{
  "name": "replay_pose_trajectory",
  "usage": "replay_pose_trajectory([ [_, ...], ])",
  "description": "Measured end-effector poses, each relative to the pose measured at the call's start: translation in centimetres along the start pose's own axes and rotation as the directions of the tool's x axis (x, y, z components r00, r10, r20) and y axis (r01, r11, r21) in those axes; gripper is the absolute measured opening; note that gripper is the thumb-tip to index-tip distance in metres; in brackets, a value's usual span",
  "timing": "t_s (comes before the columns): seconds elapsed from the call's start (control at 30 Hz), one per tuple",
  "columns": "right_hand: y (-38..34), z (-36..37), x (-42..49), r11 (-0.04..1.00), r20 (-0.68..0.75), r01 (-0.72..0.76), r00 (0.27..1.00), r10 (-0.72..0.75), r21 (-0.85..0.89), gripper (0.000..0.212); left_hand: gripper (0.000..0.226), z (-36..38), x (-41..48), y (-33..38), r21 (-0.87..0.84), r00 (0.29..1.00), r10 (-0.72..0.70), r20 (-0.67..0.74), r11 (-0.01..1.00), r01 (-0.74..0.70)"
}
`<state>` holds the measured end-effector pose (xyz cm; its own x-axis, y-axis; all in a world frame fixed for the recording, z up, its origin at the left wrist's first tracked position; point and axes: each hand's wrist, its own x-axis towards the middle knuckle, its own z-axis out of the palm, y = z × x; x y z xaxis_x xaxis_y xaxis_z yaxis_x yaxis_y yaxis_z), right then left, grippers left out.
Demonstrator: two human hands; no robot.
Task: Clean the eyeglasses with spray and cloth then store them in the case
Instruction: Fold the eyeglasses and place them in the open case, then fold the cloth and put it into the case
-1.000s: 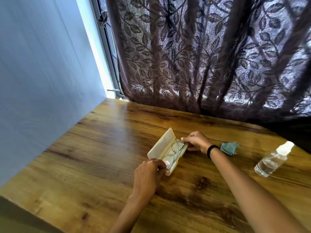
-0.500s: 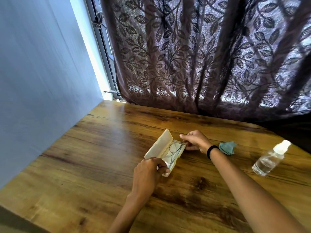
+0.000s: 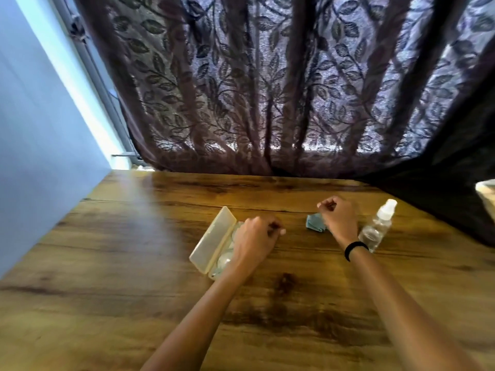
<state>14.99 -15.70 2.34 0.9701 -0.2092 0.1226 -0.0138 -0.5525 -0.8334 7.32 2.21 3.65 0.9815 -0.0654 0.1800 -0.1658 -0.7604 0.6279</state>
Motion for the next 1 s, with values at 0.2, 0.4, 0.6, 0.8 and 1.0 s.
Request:
replay_pose_trajectory([
  [0.2, 2.3, -0.7, -0.2, 0.995, -0.091, -0.03, 0.996, 0.021, -0.096, 0.013, 0.017, 4.8, 4.6, 1.4, 0.071, 0.997, -0.005, 0.074, 0.997, 0.0],
  [0.4, 2.6, -0.4, 0.2, 0.962, 0.017, -0.061, 0.998, 0.068, -0.265, 0.033, 0.023, 7.5, 7.7, 1.9, 0.084, 0.986, -0.009, 0.165, 0.996, -0.005],
  [0.6, 2.9, 0.2, 1.6, 0.921, 0.063, -0.085, 0.991, 0.117, -0.38, 0.029, 0.036, 8.7, 9.9, 2.1, 0.089, 0.962, -0.022, 0.272, 0.996, -0.002],
  [0.8, 3.0, 0.1, 2.0, 0.945, 0.036, -0.115, 0.991, 0.132, -0.306, 0.01, 0.034, 8.7, 10.6, 1.1, 0.015, 0.943, -0.007, 0.332, 1.0, 0.002],
  [1.0, 1.5, -0.6, 1.9, 0.993, 0.099, -0.112, 0.989, 0.11, 0.022, 0.011, 0.052, 7.2, 10.3, 0.9, -0.106, 0.953, 0.029, 0.302, 0.994, 0.003],
])
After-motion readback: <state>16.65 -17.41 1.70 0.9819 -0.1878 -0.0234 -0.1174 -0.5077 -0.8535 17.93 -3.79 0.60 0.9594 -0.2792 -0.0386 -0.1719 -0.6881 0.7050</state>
